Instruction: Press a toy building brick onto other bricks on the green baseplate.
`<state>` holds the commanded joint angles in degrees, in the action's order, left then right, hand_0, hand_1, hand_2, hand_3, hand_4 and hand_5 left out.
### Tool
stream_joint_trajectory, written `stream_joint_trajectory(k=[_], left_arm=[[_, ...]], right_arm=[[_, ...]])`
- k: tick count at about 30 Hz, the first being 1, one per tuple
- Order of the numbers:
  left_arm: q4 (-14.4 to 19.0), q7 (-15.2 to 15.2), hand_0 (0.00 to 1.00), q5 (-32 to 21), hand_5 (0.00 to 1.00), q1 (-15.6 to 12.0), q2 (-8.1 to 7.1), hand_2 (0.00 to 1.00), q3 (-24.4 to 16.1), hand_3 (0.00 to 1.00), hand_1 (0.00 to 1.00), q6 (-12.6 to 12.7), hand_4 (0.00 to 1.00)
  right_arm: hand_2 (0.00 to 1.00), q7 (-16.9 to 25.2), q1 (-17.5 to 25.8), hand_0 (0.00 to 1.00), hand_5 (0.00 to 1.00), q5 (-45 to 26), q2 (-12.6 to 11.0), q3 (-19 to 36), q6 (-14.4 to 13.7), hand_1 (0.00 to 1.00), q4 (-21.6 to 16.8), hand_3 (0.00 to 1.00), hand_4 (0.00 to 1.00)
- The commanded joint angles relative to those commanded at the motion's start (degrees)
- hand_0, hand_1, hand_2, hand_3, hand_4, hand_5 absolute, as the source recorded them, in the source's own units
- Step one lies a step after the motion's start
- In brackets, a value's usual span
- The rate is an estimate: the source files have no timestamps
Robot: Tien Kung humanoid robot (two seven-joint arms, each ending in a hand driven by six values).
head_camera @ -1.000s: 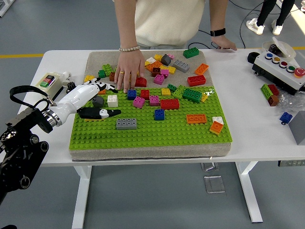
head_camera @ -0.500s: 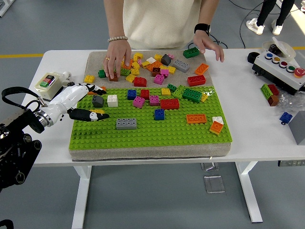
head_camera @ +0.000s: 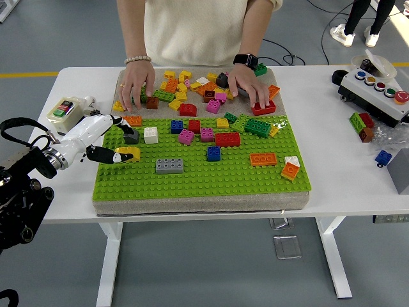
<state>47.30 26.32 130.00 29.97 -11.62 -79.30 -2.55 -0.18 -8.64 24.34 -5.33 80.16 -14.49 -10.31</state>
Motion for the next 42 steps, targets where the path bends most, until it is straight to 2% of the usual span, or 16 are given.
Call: stream_joint_trajectory(k=[20, 26, 42], left_arm=[[-4.5, 0.0, 0.826, 0.0, 0.201, 1.8, 0.14, 0.622, 1.6, 0.574, 0.716, -0.8, 0.872], [-5.5, 0.2, 0.824, 0.0, 0.203, 2.1, -0.15, 0.623, 2.2, 0.574, 0.717, -0.3, 0.87], [-7.4, 0.2, 0.82, 0.0, 0.179, 2.2, 0.27, 0.607, 3.0, 0.56, 0.706, 1.1, 0.858]], right_arm=[[0.703, 0.0, -0.2, 0.734, 0.492, -0.2, 0.0, 0.1, 0.0, 0.654, 0.0, 0.584, 0.91], [0.704, -0.1, -0.2, 0.734, 0.49, 0.0, -0.1, 0.0, -0.1, 0.654, 0.0, 0.585, 0.911], [0.703, -0.2, -0.2, 0.734, 0.49, -0.1, 0.0, -0.4, -0.1, 0.654, 0.0, 0.585, 0.911]])
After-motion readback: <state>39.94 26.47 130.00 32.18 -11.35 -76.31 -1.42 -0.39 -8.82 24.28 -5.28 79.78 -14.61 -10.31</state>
